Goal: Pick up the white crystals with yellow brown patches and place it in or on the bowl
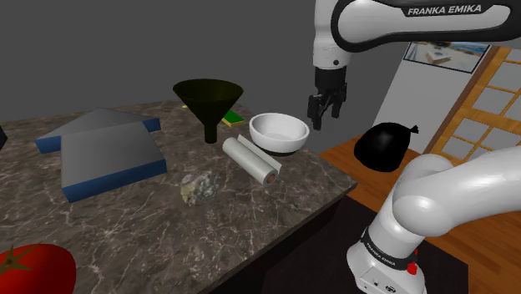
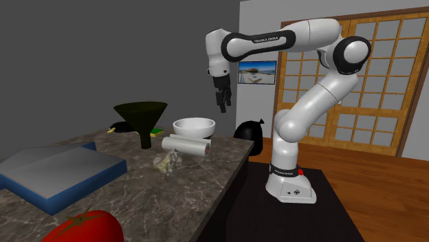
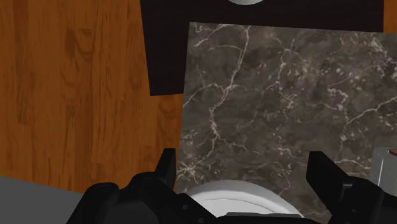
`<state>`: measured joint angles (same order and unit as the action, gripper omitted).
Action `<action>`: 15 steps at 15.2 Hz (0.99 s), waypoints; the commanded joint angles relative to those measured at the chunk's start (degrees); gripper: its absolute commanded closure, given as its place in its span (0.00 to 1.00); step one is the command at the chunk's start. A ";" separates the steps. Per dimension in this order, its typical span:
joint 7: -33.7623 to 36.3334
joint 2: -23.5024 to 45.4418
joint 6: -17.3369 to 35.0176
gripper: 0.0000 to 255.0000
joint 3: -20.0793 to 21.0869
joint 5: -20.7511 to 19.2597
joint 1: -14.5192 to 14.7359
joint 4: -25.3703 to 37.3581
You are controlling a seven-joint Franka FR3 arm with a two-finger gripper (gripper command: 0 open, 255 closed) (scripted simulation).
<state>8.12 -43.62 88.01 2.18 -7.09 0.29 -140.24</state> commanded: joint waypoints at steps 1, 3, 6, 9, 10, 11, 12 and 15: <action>0.00 0.00 0.00 0.00 0.00 0.00 0.00 0.00; -0.13 3.79 0.85 0.00 1.34 1.30 1.48 2.02; -0.41 9.42 1.84 0.00 3.34 3.04 3.57 5.35; -0.76 14.97 2.49 0.00 5.35 4.53 5.48 9.03; -0.88 16.81 2.63 0.00 6.02 4.96 6.08 10.33; -1.00 18.63 2.73 0.00 6.69 5.37 6.68 11.66; -1.11 20.45 2.80 0.00 7.36 5.74 7.26 13.03; -1.43 25.88 2.78 0.00 9.38 6.66 8.97 17.35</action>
<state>6.83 -19.39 90.81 10.88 -0.79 8.65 -124.17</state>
